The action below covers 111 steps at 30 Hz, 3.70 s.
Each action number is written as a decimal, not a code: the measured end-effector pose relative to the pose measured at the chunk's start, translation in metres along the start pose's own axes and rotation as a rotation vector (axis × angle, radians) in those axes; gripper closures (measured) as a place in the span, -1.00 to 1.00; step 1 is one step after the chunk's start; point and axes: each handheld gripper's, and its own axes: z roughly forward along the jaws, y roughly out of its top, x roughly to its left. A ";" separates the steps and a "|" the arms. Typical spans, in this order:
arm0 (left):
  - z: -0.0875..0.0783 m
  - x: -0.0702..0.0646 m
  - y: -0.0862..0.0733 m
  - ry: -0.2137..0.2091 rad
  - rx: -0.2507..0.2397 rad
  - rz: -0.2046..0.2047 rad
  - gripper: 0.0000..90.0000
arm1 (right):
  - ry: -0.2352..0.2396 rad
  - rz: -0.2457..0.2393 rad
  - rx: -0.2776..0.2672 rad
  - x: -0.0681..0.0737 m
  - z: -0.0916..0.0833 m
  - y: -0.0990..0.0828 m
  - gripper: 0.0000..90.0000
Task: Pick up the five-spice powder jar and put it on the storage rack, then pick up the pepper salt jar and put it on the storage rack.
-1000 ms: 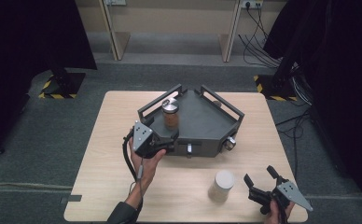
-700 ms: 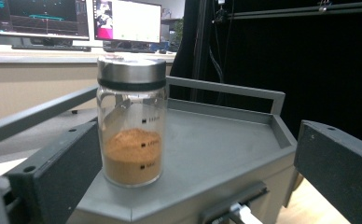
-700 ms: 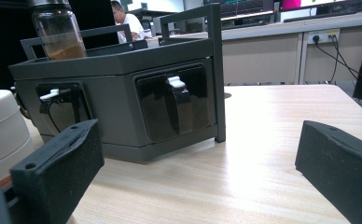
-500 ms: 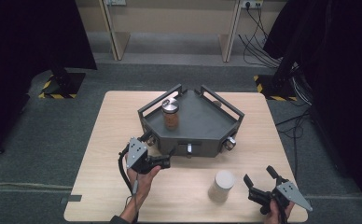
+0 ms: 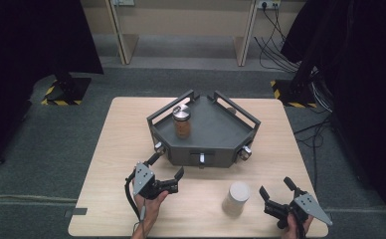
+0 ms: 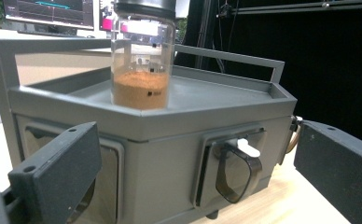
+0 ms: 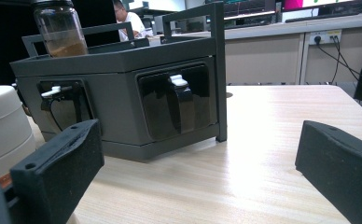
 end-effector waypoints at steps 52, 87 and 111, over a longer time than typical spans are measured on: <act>-0.025 -0.027 -0.041 0.073 0.077 0.042 -0.99 | 0.006 -0.003 -0.002 0.001 0.000 0.000 -0.97; -0.023 -0.028 -0.040 0.063 0.092 0.046 -0.99 | 0.014 -0.007 0.001 0.001 0.001 0.000 -0.97; -0.023 -0.029 -0.041 0.060 0.090 0.052 -0.98 | 0.017 -0.009 0.000 0.002 0.000 0.001 -0.97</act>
